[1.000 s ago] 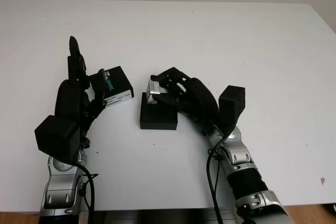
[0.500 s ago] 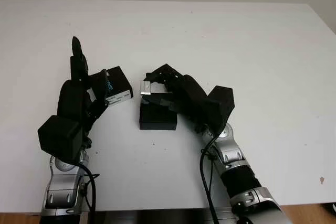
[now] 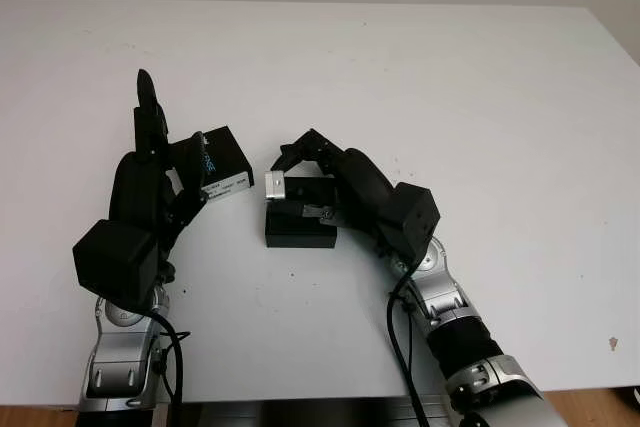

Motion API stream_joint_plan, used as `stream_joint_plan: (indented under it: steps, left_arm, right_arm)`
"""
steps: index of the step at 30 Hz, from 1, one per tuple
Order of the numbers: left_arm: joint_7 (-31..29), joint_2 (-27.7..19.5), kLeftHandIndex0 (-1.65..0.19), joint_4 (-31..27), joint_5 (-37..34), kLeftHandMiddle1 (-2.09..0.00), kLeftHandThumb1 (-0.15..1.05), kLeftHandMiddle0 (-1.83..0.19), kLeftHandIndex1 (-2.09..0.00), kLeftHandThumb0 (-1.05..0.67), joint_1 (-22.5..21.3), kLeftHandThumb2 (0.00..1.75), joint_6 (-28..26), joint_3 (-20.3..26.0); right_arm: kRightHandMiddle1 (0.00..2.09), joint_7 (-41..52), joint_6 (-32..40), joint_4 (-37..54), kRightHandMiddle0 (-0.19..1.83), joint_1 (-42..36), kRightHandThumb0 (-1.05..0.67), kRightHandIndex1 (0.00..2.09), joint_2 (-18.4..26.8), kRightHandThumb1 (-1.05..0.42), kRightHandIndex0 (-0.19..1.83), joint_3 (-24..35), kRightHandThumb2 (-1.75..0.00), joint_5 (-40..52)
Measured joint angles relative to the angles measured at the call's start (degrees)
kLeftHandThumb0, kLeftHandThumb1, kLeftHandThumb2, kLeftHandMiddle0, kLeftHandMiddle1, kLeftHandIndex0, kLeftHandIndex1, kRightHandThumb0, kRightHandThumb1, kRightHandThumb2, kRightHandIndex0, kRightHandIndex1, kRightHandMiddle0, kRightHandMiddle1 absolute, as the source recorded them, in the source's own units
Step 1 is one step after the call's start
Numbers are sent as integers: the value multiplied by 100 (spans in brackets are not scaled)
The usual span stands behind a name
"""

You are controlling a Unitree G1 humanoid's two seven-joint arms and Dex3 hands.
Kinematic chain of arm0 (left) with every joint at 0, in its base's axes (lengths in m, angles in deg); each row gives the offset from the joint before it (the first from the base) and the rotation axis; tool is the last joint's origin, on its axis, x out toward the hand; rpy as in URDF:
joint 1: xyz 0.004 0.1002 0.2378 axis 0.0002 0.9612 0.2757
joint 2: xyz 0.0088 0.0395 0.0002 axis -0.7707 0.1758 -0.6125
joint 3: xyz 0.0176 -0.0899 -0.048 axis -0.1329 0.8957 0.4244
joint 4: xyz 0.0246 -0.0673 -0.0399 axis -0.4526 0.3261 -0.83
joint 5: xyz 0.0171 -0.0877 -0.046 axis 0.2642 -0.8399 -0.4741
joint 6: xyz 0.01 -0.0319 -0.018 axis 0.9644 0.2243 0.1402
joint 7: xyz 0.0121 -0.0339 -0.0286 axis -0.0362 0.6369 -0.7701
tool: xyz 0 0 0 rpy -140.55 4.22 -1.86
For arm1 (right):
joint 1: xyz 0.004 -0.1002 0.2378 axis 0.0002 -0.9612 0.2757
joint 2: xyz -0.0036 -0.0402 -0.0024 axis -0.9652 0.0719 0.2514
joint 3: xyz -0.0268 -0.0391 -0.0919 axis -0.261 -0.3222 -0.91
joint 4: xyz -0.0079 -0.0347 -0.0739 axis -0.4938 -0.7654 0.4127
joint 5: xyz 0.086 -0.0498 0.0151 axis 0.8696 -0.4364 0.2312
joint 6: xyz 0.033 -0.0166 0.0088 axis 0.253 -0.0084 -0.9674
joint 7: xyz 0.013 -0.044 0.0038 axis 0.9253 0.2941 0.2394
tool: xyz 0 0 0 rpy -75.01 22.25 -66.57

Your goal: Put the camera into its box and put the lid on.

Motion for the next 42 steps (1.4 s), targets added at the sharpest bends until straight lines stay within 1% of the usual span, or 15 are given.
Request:
stream_joint_plan:
  steps: [6,15,17,20,21,22,24,27,31,35,42]
  left_arm:
    - [0,0,19,0,4,0,105,19,0,-71,0,63,1,0]
    - [-16,-4,19,-9,-9,0,105,19,0,-72,1,61,3,17]
    - [-19,-4,19,-16,-32,0,105,19,0,-71,3,61,3,26]
    - [-26,-5,19,-23,-45,0,105,19,0,-71,10,60,4,41]
    - [-27,-5,19,-26,-48,0,105,19,0,-71,16,60,4,51]
    - [-27,-5,19,-31,-58,0,105,19,0,-72,22,59,3,56]
    - [-45,-6,19,-39,-107,0,105,19,0,-72,40,59,2,72]
    - [-59,-6,19,-68,-115,0,105,19,0,-72,56,59,-2,100]
    - [-71,-26,19,-87,-112,0,105,19,0,-73,60,59,-38,137]
    - [-94,-59,19,-114,-101,0,105,19,0,-74,70,59,-53,140]
    - [-150,-80,19,-132,-112,0,105,19,0,-73,96,59,-68,144]
  right_arm:
    - [179,-80,-37,68,28,0,-50,97,118,-103,-14,-97,-5,-283]
    - [176,-598,-1,973,24,-330,-47,100,461,-103,-8,-300,-5,-1017]
    - [168,-683,14,1214,16,-466,-47,97,534,-103,-13,-322,-5,-1137]
    - [144,-739,36,1560,3,-655,-49,83,676,-103,-15,-365,-5,-1314]
    - [131,-767,37,1677,0,-710,-50,75,733,-103,-14,-385,-5,-1397]
    - [119,-784,38,1828,0,-773,-51,66,794,-104,-13,-397,-5,-1476]
    - [104,-801,43,2139,2,-883,-51,53,901,-104,-9,-410,-5,-1599]
    - [92,-819,110,2518,4,-960,-52,40,1001,-104,-5,-411,-5,-1705]
    - [85,-825,186,2984,4,-1133,-50,31,1103,-104,-3,-410,-5,-1815]
    - [80,-819,258,3362,5,-1248,-48,27,1184,-104,-1,-401,-5,-1838]
    - [74,-809,345,3722,6,-1388,-47,22,1345,-103,1,-392,-5,-1905]
